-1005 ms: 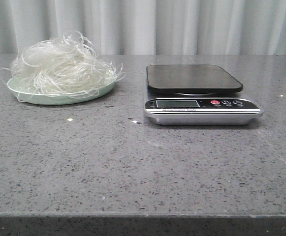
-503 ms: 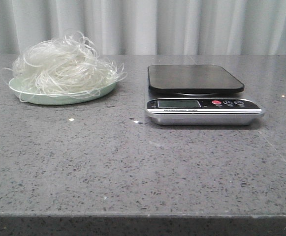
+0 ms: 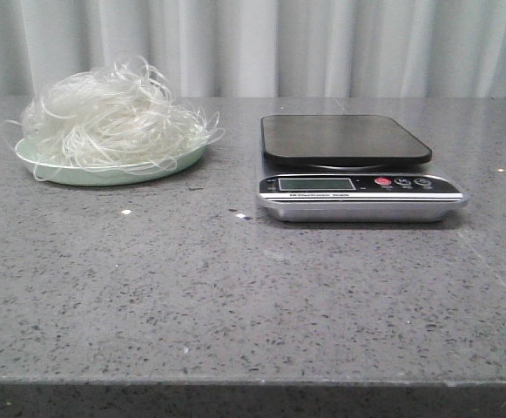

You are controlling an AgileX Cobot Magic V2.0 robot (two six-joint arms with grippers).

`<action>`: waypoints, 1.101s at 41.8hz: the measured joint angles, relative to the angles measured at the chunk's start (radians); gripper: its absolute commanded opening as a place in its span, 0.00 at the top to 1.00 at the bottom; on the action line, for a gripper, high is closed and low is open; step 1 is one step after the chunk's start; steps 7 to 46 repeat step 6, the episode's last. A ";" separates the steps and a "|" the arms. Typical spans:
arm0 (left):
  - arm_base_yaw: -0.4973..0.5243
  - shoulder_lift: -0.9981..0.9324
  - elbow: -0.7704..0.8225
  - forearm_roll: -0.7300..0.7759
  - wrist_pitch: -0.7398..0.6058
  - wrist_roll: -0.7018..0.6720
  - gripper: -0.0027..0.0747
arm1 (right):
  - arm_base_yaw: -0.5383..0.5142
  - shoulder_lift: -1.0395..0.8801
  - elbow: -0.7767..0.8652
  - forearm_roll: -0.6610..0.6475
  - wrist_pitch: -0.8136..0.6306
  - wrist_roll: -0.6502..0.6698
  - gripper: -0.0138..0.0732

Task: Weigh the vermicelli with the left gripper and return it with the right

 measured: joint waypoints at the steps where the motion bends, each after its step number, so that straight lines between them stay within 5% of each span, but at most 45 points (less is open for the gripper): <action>1: 0.000 0.000 0.000 0.000 0.000 0.000 0.79 | 0.000 0.000 0.000 0.000 0.000 0.000 0.67; 46: 0.000 0.000 0.000 0.000 0.000 0.000 0.79 | 0.000 0.000 0.000 0.000 0.000 0.000 0.67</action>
